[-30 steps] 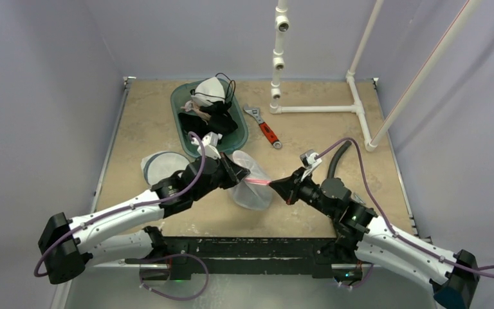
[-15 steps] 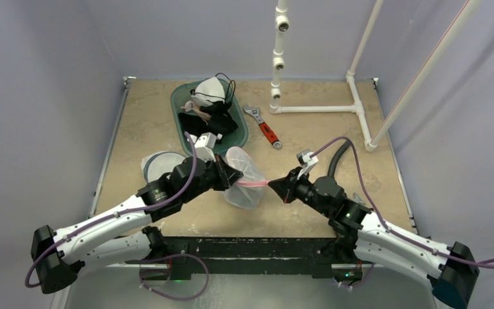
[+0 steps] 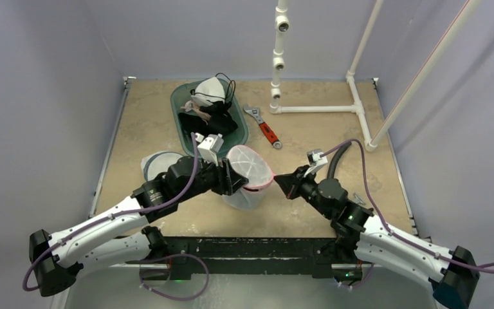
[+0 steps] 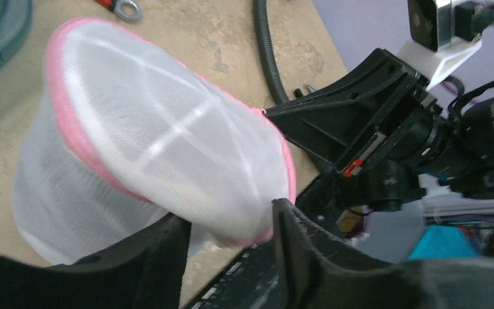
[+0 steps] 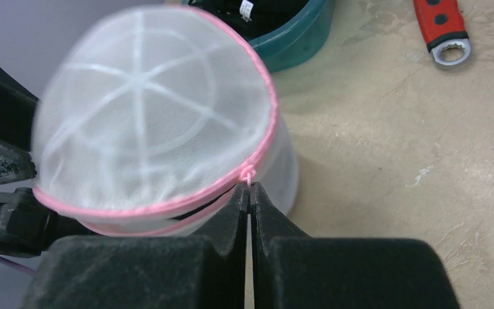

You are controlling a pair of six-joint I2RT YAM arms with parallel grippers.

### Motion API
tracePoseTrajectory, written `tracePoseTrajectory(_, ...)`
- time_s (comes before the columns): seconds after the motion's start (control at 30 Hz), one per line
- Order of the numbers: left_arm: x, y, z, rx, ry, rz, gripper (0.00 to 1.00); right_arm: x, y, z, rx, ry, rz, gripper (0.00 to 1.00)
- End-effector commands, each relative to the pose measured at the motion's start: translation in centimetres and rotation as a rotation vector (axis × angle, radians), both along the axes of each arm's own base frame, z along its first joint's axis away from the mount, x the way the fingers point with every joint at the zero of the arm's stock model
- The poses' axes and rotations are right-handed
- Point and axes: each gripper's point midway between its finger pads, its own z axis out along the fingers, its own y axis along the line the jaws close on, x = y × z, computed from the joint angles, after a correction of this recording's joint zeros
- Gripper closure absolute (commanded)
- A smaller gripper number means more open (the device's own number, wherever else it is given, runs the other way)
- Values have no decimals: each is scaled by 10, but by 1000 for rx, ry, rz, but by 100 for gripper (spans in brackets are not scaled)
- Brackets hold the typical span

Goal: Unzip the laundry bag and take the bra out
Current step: Unzip the laundry bag at the center of the board.

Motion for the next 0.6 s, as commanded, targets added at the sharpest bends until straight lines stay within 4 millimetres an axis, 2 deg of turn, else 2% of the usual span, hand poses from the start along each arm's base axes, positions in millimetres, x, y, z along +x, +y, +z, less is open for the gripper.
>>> tracePoseTrajectory(0.0,7,-4,15,72,-74,-40,39,2,-8,8,-30,-41,-12,100)
tracePoseTrajectory(0.07,13,1,11,123,-76,-15,30,-2,-8,6,-35,-33,8,100)
tracePoseTrajectory(0.23,20,15,25,183,-153,22,28,-9,-9,5,-29,-24,29,100)
tracePoseTrajectory(0.3,17,13,30,201,-192,-6,21,-10,-8,3,-30,-18,36,100)
tracePoseTrajectory(0.37,3,-3,31,222,-250,-81,17,-12,-6,2,-32,-12,49,100)
tracePoseTrajectory(0.47,-23,-33,20,361,-386,-161,14,-16,-3,3,-32,-16,83,100)
tracePoseTrajectory(0.57,-27,-48,8,583,-566,-211,14,-20,0,4,-39,-25,117,100)
